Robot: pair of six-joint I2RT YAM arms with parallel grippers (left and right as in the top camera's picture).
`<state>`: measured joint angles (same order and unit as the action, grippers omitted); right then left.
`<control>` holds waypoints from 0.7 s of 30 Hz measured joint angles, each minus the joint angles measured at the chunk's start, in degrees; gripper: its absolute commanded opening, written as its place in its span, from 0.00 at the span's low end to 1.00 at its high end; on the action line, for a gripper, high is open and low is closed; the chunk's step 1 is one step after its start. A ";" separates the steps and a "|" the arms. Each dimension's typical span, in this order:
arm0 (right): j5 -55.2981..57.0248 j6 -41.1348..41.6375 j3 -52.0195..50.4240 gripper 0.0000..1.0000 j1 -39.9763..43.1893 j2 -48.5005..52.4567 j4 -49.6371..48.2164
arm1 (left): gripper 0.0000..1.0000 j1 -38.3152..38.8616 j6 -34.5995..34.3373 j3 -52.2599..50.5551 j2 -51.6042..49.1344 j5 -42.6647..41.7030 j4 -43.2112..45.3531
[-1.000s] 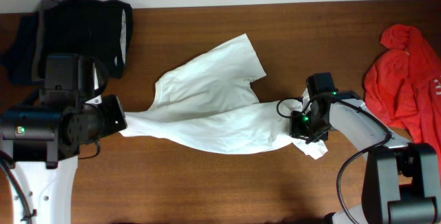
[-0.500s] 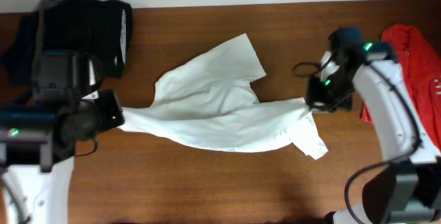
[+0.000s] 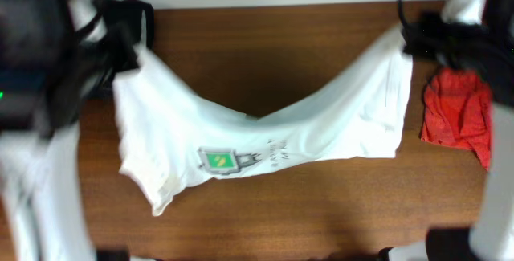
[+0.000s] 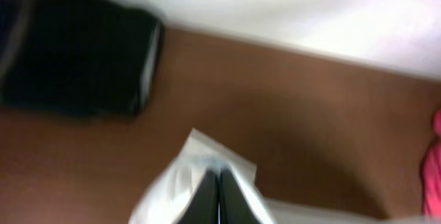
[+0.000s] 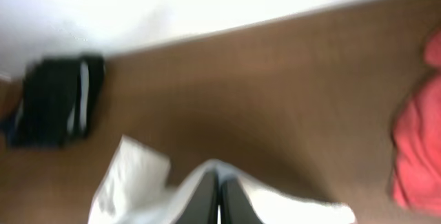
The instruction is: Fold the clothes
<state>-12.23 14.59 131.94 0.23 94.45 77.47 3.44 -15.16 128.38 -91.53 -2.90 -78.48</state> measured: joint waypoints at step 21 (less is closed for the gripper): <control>-16.50 -11.23 7.10 0.04 22.86 10.62 17.27 | 0.01 -16.20 13.03 26.03 -36.96 -23.37 -10.32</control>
<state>-28.73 3.36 139.04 23.09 105.08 94.74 -12.75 -2.13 154.41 -128.49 -26.26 -88.79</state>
